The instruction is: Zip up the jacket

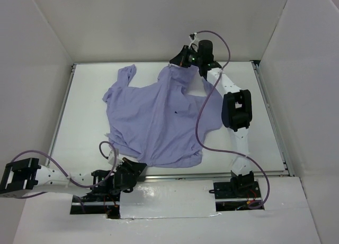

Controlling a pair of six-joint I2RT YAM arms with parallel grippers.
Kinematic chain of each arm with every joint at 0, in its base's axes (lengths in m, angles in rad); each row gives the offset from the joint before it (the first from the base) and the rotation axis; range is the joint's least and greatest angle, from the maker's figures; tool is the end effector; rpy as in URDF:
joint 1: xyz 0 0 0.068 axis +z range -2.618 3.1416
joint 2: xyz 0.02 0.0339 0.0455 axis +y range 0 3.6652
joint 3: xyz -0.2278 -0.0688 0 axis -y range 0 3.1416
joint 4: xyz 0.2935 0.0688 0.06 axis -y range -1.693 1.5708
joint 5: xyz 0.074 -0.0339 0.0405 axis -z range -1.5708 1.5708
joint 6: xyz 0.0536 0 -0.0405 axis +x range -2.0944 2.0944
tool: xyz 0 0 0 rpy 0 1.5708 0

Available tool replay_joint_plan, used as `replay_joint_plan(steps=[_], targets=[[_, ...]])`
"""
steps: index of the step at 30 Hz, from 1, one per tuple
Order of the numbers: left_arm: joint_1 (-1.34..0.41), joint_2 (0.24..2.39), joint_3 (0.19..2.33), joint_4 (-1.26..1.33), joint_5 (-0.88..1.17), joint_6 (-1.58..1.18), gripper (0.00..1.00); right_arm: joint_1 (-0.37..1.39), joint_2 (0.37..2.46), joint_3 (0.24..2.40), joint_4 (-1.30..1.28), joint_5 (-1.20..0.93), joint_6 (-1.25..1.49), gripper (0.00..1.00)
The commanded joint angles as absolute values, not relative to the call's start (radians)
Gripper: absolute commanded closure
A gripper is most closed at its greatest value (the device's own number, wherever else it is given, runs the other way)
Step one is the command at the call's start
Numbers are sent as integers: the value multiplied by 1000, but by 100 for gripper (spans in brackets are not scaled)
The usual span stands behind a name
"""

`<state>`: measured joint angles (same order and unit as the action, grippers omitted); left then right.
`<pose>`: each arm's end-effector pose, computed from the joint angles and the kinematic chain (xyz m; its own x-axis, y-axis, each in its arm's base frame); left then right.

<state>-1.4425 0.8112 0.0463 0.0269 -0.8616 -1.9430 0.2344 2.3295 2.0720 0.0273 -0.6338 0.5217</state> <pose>0.0655 -0.1902 0.0455 -0.5034 -0.8390 -0.2066 -0.2889 0.3888 -0.8748 0.5664 0.1679 0.2354 -0.5652 0.2779 -0.7768 -0.5379 0.5898 0.6024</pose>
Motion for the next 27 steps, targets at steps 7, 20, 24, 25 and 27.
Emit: replay_joint_plan(steps=[7, 20, 24, 25, 27], targets=[[-1463, 917, 77, -314, -749, -2058, 67, 244, 2381, 2049, 195, -597, 489, 100], [-1465, 926, 264, -621, -693, -2083, 0, 244, 2366, 2106, 164, -614, 488, 48], [-1466, 928, 331, -739, -669, -2097, 1, 244, 2324, 2132, 112, -575, 468, 31], [-1466, 925, 366, -767, -670, -2098, 1, 244, 2310, 2137, 100, -562, 463, 30], [-1466, 910, 409, -850, -690, -2086, 1, 244, 2252, 2148, 36, -510, 446, 27]])
